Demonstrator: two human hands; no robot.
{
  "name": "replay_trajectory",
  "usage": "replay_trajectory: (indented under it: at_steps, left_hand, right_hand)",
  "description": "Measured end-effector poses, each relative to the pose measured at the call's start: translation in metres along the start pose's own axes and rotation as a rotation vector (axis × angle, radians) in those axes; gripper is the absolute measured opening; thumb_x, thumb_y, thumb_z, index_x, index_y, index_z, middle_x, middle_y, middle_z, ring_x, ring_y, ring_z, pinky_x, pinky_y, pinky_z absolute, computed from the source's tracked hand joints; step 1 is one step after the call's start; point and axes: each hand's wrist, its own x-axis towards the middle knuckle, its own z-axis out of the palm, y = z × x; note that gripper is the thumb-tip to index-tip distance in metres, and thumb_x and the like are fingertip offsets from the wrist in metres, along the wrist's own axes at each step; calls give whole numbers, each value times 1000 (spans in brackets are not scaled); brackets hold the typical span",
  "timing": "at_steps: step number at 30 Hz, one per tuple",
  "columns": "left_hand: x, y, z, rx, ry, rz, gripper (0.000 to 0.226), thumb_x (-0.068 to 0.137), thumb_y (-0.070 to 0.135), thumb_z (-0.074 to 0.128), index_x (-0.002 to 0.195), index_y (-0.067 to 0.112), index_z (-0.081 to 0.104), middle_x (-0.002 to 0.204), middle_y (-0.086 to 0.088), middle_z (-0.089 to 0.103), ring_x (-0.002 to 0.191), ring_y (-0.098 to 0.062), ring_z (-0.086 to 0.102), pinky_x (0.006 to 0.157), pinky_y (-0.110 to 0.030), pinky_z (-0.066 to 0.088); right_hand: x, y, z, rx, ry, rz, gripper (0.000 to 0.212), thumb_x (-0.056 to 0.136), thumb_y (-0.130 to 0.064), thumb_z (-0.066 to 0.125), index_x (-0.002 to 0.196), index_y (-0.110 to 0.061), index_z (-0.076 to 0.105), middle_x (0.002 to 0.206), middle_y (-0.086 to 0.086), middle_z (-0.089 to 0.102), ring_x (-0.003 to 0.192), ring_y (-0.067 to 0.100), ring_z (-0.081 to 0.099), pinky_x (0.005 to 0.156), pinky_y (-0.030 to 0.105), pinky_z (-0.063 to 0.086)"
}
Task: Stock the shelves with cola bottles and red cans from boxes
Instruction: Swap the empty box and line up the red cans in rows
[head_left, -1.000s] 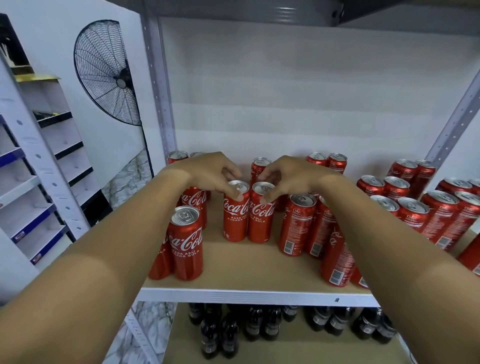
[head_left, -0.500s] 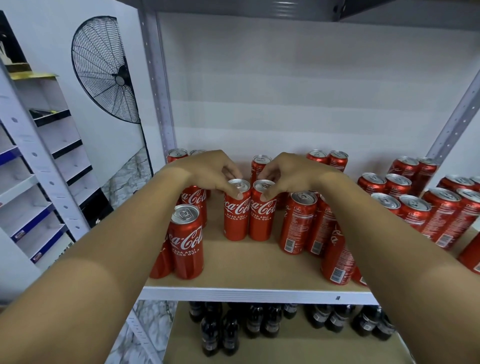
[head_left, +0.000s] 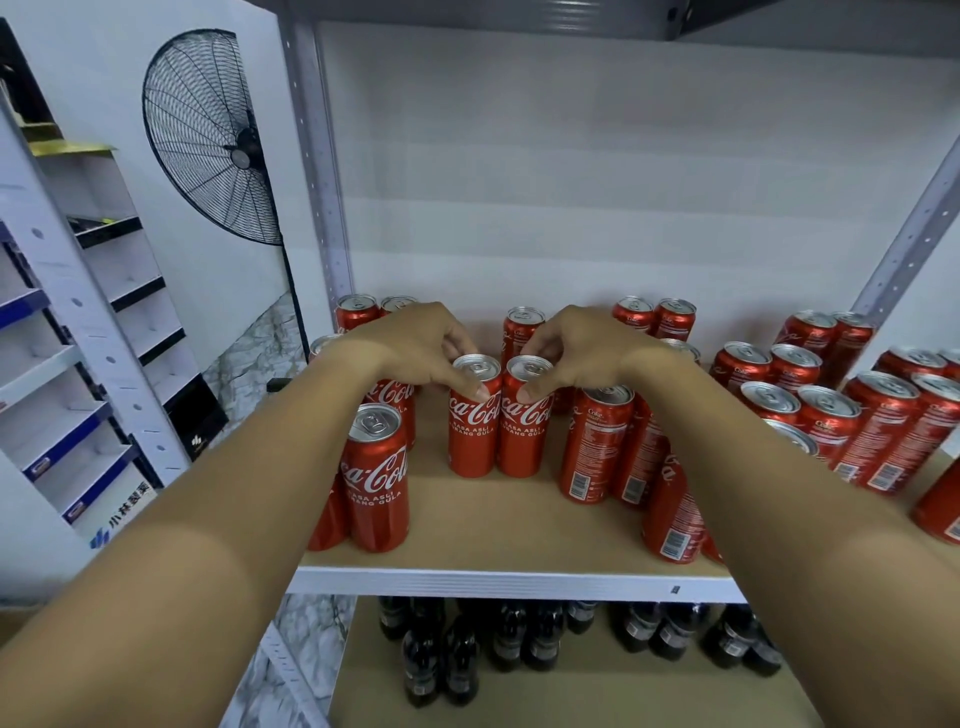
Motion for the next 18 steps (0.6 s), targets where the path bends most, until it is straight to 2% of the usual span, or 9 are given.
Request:
replay_trajectory:
  at_steps: [8,11,18]
  left_hand:
    - [-21,10,-4,88,-47,52,48,70,45,92,113,32,77,106,20,76,97,9,68,91,-20,53]
    - [-28,12,-1,109,-46,57,50,72,46,90,118,30,75,112,18,74,98,8,66,94,-21,54]
    - [-49,18,2,117,-96,126,43,77,45,88,116,29,77,105,20,77,92,14,68,89,-19,55]
  right_hand:
    - [-15,-2,1,56,-70,-41,48,62,-40,95,105,-30,77,98,-13,77,94,3,71,95,37,57]
    - [-25,-3,4,80,-81,-65,49,63,-38,95,107,-29,77,99,-12,77,93,1,71,95,38,58]
    - [-52,-11,9,68,-92,-171,44,69,-37,92,109,-27,77,99,-16,77,89,0,71,90,40,59]
